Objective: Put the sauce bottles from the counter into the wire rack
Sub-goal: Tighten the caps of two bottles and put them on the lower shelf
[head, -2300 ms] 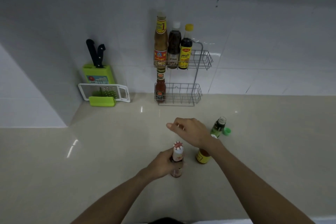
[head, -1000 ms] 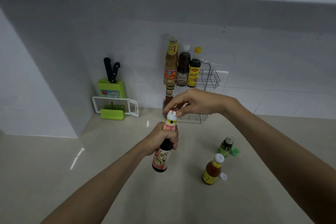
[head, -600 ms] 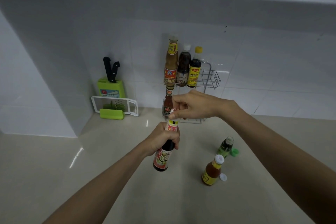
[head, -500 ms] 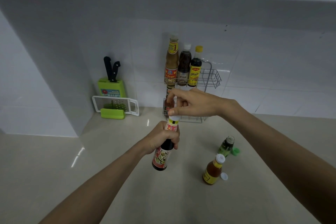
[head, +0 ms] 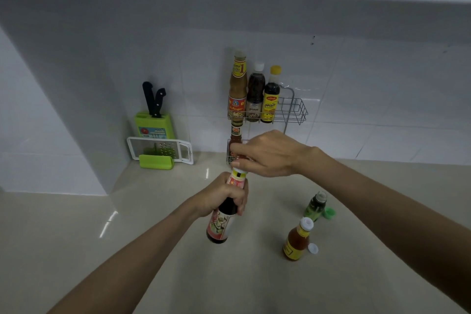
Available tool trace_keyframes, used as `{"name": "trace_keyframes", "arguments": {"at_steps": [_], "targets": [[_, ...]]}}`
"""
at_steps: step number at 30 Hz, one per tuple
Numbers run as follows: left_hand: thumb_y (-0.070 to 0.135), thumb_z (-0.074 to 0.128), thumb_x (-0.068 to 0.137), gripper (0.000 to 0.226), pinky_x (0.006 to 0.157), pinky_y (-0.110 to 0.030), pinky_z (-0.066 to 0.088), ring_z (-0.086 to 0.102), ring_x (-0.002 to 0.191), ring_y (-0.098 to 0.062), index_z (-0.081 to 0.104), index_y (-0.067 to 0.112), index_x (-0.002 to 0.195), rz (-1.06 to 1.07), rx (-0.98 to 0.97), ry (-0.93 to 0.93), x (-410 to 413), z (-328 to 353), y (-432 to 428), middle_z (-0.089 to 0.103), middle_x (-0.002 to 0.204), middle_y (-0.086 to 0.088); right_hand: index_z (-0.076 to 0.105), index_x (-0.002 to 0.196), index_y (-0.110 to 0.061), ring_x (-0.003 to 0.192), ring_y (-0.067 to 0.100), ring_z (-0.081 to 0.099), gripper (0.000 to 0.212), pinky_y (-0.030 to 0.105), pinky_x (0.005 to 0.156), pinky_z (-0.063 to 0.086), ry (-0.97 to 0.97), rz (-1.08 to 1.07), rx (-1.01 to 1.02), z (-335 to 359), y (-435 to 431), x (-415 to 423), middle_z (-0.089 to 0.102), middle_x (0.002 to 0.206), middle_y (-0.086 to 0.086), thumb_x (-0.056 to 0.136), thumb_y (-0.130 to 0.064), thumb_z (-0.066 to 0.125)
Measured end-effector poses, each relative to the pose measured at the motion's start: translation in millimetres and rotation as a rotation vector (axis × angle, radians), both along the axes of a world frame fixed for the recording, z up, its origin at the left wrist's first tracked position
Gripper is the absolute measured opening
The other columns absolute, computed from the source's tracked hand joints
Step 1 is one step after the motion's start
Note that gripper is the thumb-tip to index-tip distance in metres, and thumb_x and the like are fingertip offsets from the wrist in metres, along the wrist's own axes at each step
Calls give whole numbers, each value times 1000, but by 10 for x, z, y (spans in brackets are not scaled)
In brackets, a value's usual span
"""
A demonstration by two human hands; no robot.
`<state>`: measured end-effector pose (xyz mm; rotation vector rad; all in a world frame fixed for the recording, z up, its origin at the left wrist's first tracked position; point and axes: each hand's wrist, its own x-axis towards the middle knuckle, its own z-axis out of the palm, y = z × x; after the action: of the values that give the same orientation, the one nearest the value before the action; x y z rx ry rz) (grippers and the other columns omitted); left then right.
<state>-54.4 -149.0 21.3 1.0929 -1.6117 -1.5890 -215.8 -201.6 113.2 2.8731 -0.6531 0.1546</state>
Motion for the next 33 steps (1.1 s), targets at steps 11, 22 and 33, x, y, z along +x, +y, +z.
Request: {"name": "trace_keyframes", "arguments": {"at_steps": [11,22,33], "targets": [[26,62,55,13,57,-30,48,64,53,-22,62,13,56,591,-83,-550,-271,-179,110,69,56,-4,51,99,-10,89,35,60,17,36,61,40,50,-559,34,-516,133,170,60,91,16,98,-23,41],[2,52,48,8,55,-30,45,51,49,-29,54,-4,52,53,40,7,-101,8,129,57,50,-17,57,87,-14,51,30,56,41,32,50,36,-148,-192,-79,-245,261,185,64,64,9,97,-35,24],[11,56,52,12,59,-38,46,55,48,-27,57,-1,51,403,-29,-115,-184,-184,140,60,50,-18,57,106,-16,72,30,60,40,36,61,45,-72,-363,36,-347,216,264,64,81,11,100,-47,32]]}}
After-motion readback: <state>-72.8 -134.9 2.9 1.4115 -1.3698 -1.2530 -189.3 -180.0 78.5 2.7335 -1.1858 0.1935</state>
